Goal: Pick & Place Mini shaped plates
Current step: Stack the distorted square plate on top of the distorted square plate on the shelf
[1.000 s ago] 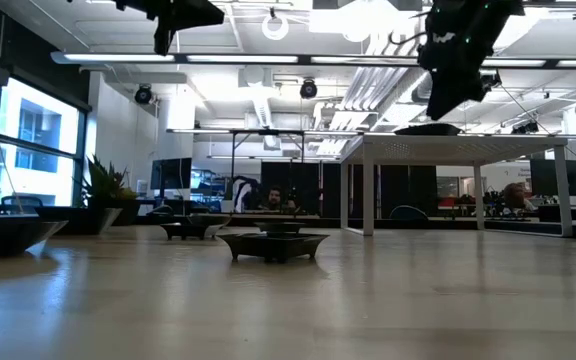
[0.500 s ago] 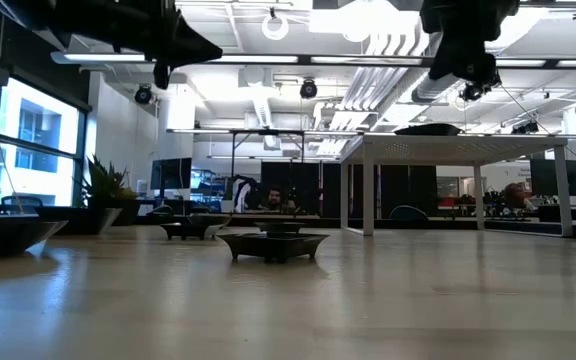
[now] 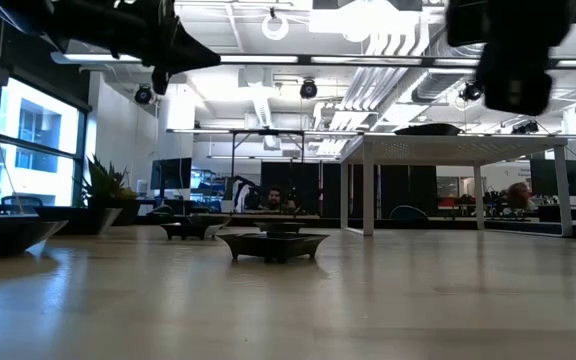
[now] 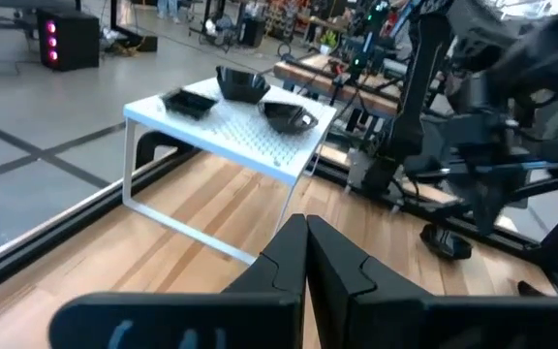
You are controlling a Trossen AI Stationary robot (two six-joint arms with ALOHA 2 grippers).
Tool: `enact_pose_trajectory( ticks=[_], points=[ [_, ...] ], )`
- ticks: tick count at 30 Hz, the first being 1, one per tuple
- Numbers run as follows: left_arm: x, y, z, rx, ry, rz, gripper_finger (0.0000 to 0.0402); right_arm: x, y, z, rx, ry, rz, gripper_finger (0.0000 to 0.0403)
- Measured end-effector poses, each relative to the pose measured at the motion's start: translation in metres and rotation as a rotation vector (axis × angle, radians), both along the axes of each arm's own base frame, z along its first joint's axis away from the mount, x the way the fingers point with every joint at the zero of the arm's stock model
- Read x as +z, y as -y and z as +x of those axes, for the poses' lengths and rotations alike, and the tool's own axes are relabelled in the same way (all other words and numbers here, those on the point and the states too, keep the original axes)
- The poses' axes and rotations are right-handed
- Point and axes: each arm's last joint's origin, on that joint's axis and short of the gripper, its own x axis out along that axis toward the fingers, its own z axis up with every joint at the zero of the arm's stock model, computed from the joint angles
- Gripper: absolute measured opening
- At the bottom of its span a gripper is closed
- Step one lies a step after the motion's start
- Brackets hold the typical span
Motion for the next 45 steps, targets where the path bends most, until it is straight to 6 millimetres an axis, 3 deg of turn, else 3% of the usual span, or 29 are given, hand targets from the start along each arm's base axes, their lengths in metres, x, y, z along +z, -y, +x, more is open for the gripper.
enact_pose_trajectory(
  ticks=[11,17,26,33,45],
  points=[
    [-0.006,0.000,-0.001,0.000,-0.062,-0.023,0.0001,-0.022,-0.048,-0.024,0.121,-0.168,0.087,0.0086],
    [-0.006,0.000,-0.001,0.000,-0.062,-0.023,0.0001,-0.045,-0.078,-0.021,0.221,-0.255,0.079,0.0124],
    [-0.007,0.000,-0.001,0.000,-0.071,-0.026,0.0001,-0.076,-0.114,-0.021,0.312,-0.324,0.062,0.0135],
    [-0.008,0.000,-0.001,0.001,-0.076,-0.028,0.0001,-0.091,-0.122,-0.027,0.313,-0.387,0.004,0.0115],
    [-0.008,0.000,-0.001,0.001,-0.075,-0.028,0.0001,-0.084,-0.117,-0.024,0.289,-0.354,0.015,0.0004]
  ],
)
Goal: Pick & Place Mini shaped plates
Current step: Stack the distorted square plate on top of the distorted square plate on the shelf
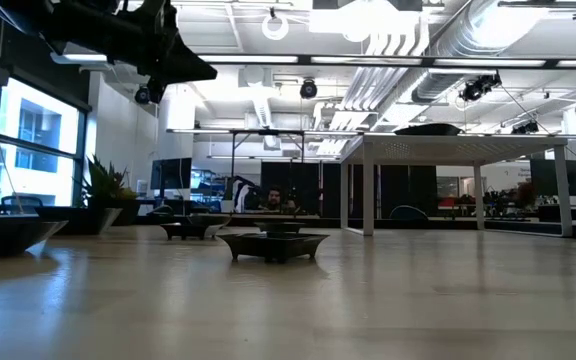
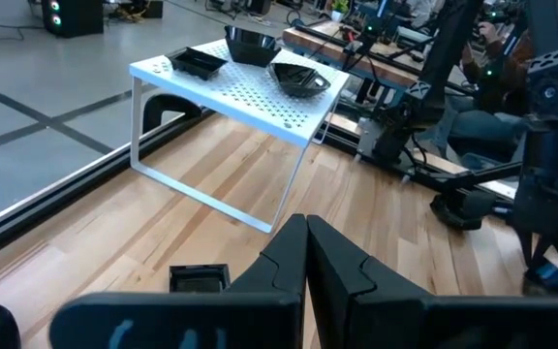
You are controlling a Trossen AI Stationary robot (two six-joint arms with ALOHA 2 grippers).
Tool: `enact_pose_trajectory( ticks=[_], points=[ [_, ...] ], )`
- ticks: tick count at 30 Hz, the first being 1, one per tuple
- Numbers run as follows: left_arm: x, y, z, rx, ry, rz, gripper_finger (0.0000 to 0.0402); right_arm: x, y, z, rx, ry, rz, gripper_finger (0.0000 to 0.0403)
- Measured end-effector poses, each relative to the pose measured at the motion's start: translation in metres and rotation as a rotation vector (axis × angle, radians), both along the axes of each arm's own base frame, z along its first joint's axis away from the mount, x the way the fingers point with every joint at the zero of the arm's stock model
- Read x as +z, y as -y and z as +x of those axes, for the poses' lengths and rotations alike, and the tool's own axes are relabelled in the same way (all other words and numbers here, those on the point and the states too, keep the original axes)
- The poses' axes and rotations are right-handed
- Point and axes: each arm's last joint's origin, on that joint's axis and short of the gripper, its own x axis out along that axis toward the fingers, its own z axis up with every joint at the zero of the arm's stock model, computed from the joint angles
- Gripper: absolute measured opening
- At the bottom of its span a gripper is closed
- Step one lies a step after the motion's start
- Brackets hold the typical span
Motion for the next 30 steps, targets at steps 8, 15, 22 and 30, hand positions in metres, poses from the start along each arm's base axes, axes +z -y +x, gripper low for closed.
enact_pose_trajectory(
  ticks=[8,15,22,30],
  points=[
    [0.000,0.000,0.000,0.001,-0.002,0.008,0.0001,0.014,0.014,0.005,-0.059,0.044,0.023,0.0007],
    [0.000,0.000,0.000,0.001,-0.001,0.008,0.0001,0.047,0.042,0.012,-0.158,0.171,0.103,0.0007],
    [0.001,0.000,0.000,0.001,0.006,0.010,0.0001,0.085,0.095,0.014,-0.311,0.345,0.173,0.0008],
    [0.001,0.000,0.000,-0.001,0.011,0.003,0.0001,0.134,0.179,0.011,-0.479,0.529,0.016,0.0009]
  ],
)
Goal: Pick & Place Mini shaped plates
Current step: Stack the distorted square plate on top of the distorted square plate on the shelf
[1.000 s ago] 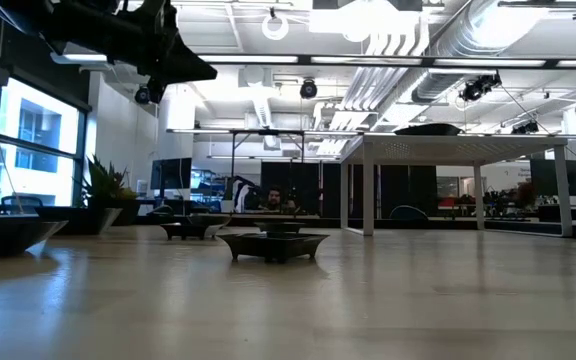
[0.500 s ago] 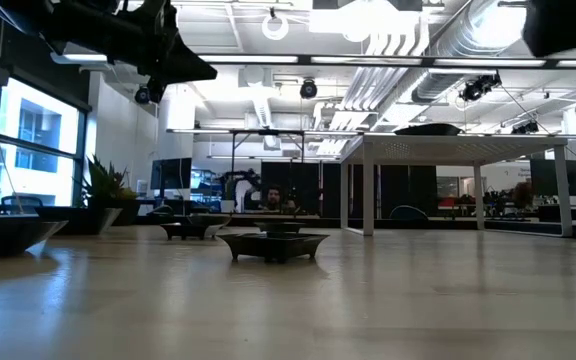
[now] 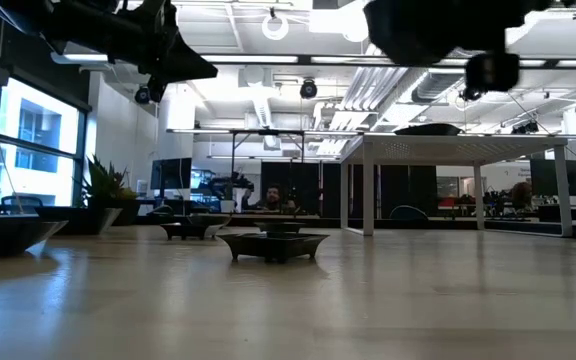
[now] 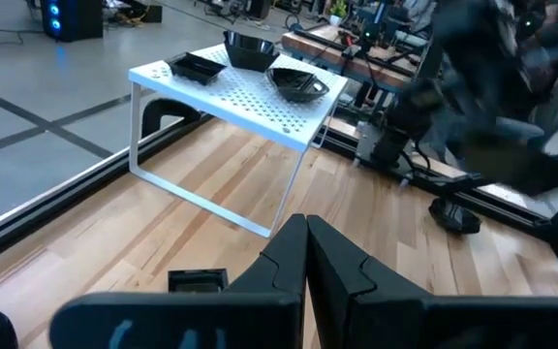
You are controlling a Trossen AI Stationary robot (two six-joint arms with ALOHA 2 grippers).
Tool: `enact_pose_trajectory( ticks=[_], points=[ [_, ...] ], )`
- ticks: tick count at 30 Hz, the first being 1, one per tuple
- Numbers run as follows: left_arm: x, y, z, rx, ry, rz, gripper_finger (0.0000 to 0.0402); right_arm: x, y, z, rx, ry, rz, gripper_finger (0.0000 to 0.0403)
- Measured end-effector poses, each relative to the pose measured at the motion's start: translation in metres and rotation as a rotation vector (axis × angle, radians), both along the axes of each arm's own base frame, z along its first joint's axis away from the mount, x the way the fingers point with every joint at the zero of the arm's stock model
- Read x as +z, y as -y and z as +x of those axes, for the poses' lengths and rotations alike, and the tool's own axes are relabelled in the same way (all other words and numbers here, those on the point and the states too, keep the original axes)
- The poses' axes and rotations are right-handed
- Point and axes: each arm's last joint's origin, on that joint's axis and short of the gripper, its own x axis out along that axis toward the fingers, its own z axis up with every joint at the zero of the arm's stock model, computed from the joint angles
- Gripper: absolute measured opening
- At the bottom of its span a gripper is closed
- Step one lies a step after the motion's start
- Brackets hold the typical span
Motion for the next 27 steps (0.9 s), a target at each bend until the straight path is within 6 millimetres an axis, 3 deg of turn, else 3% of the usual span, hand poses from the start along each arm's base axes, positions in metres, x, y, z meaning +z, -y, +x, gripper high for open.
enact_pose_trajectory(
  ticks=[7,13,20,27],
  points=[
    [0.001,0.000,0.000,0.001,0.012,0.000,0.0001,0.064,0.073,-0.016,-0.161,-0.102,-0.220,0.0009],
    [0.001,0.000,0.000,0.000,0.011,0.003,0.0001,0.099,0.143,-0.028,-0.200,-0.234,-0.328,0.0009],
    [0.001,0.000,0.000,-0.002,0.011,0.003,0.0001,0.113,0.220,-0.045,-0.178,-0.418,-0.361,0.0009],
    [0.001,0.000,0.000,0.007,0.008,0.014,0.0001,0.112,0.260,-0.069,-0.205,-0.498,-0.349,0.0003]
  ],
)
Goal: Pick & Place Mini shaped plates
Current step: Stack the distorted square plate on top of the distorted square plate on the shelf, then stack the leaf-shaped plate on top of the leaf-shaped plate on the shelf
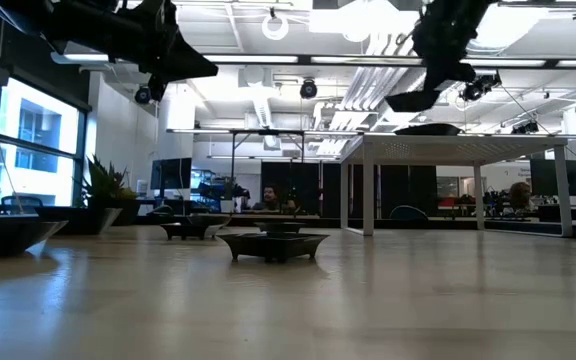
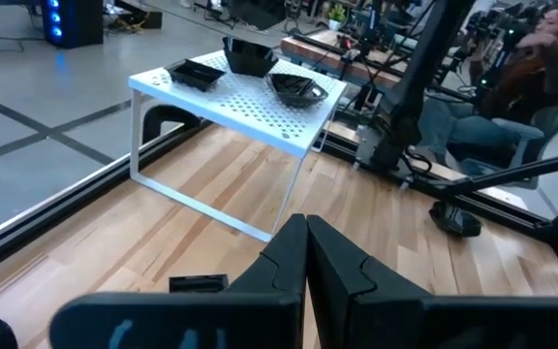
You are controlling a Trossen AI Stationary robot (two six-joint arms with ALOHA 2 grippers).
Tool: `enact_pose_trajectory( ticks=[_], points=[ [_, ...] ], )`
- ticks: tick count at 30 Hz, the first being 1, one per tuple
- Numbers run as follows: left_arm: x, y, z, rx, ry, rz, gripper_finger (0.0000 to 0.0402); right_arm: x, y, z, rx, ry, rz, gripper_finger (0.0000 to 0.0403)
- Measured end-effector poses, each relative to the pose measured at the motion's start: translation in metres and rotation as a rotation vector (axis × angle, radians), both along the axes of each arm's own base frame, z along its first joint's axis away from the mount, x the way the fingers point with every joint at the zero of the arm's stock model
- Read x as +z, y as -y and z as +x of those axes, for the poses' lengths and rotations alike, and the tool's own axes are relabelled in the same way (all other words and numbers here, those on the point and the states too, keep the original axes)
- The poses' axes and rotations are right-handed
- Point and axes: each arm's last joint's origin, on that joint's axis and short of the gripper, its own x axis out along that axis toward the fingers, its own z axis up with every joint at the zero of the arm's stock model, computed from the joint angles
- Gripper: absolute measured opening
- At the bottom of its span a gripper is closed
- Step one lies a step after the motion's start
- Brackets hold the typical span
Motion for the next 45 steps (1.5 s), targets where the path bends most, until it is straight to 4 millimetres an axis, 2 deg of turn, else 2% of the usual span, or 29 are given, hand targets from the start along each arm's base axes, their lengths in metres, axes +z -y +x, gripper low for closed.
enact_pose_trajectory(
  ticks=[7,19,26,30,41,45],
  points=[
    [0.000,0.000,0.000,0.011,0.000,0.003,0.0001,-0.014,0.013,-0.017,-0.031,-0.132,0.032,0.0002],
    [0.000,0.000,0.000,0.011,0.000,0.003,0.0001,-0.016,0.016,-0.016,-0.020,-0.133,0.020,0.0001],
    [0.000,0.000,0.000,0.012,0.000,0.003,0.0001,-0.040,0.018,-0.015,-0.011,-0.165,0.089,0.0002],
    [0.000,0.000,0.000,0.012,0.000,0.004,0.0001,-0.047,0.022,-0.014,-0.025,-0.153,0.068,0.0009],
    [0.000,0.000,0.000,0.012,0.000,0.003,0.0001,-0.045,0.022,-0.014,-0.035,-0.145,0.053,0.0071],
    [0.000,0.000,0.000,0.012,-0.001,0.003,0.0001,-0.032,0.008,-0.013,-0.017,-0.119,0.024,0.0066]
  ],
)
